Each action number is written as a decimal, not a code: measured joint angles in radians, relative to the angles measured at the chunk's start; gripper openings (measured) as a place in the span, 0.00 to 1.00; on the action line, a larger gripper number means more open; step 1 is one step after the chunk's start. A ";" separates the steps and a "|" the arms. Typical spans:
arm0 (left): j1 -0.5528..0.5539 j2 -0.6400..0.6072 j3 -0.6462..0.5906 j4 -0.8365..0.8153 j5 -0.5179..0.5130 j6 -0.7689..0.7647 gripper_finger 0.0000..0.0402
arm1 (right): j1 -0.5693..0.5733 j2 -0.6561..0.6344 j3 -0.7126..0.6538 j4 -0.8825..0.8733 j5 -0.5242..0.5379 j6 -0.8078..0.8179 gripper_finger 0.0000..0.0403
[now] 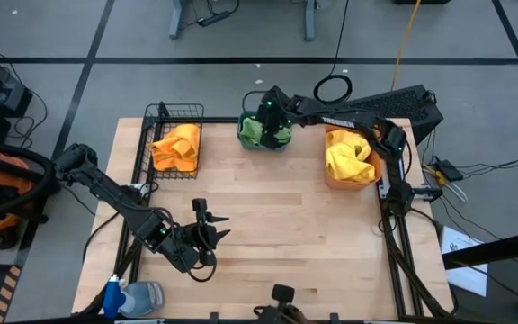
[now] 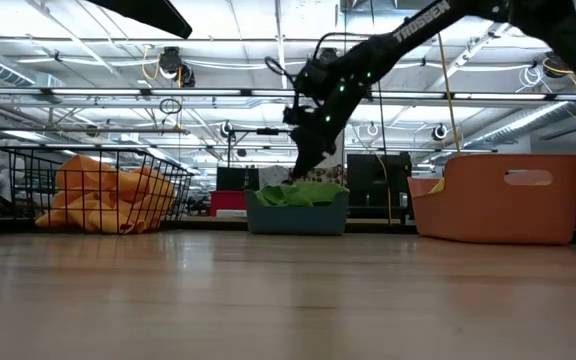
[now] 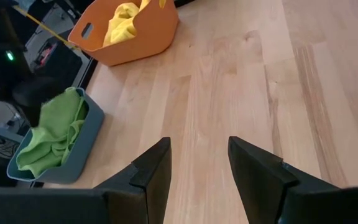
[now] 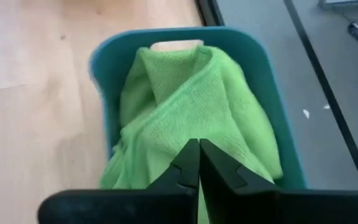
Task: Sort microfiber towel by color & place in baskets
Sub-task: Return to Home Position
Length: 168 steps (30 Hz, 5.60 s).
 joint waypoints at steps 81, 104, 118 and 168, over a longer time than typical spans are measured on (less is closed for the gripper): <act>0.066 -0.987 -0.997 0.962 0.528 0.492 0.00 | 0.859 -1.119 -1.649 1.240 0.153 0.215 0.00; 0.182 -1.286 -0.998 0.690 0.641 0.439 0.00 | 0.860 -1.445 -1.649 0.960 0.097 0.155 0.00; 0.211 -1.411 -0.999 0.542 0.572 0.418 0.00 | 0.859 -1.882 -1.649 0.590 0.044 0.137 0.00; 0.509 -1.411 -0.999 0.477 0.865 0.274 0.00 | 0.859 -2.040 -1.647 0.506 0.025 0.122 0.00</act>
